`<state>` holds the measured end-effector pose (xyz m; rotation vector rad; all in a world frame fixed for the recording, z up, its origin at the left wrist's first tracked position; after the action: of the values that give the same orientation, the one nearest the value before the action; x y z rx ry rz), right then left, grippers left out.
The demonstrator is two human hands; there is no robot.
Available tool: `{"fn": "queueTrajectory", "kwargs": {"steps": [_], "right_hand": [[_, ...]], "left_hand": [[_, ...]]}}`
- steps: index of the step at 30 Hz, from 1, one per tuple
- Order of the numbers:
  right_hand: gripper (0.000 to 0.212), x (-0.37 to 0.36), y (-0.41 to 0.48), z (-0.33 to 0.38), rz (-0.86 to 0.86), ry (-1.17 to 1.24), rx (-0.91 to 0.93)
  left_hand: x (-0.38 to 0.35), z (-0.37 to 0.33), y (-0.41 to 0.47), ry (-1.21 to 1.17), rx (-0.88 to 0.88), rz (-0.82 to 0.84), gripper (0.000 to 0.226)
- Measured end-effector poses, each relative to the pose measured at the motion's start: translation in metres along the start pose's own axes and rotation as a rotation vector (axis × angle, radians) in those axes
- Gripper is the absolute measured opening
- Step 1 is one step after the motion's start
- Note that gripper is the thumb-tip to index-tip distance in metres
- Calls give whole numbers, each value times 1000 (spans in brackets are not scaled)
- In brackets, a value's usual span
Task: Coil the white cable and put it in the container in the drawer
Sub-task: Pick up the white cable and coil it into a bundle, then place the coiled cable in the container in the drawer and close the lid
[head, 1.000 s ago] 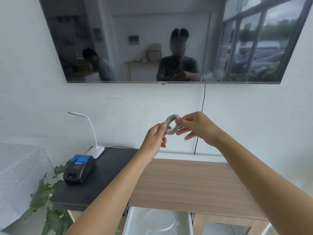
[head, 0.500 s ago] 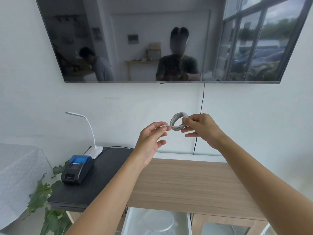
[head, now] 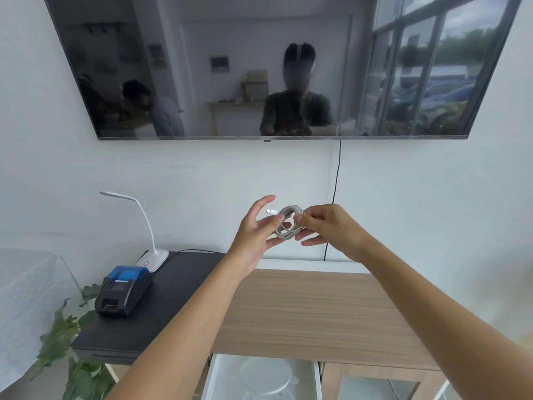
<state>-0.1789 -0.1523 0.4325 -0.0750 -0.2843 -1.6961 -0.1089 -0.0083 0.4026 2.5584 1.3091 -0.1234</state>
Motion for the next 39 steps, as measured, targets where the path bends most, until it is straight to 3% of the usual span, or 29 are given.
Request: {"fn": "queueTrajectory", "kwargs": {"steps": [5,15,21,27,32,36,39], "right_hand": [[30,-2,1,-7,5,-36,-3],[25,-10,4,-25,24,-94,-40],[24,-3,3,-39,14,13,-136],[13,-2,-3,-53,-20,73,-171],[27,-7,-1,-59,-64,100,-131],[24,-13,1,-71,-104,90,-135],[22,-22,0,-93,-121,139,-191]], "left_hand": [[0,9,7,45,146,32,62],[1,32,6,401,332,-33,34],[1,40,-9,27,389,131,22],[14,52,-16,-2,314,32,26],[24,53,-14,12,239,-69,30],[31,52,-14,232,78,-123,26],[35,65,-22,392,44,-82,36]]}}
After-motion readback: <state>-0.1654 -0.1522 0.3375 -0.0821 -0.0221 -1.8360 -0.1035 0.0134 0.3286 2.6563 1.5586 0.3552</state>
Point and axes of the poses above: each hand's wrist, its own y-axis towards the middle knuckle, its own x-axis out of the back of the hand, z = x × y, the point moved 7 cm from there along y, towards the middle knuckle, and after that the axes turned 4 degrees about y, right-handed, at the moved point
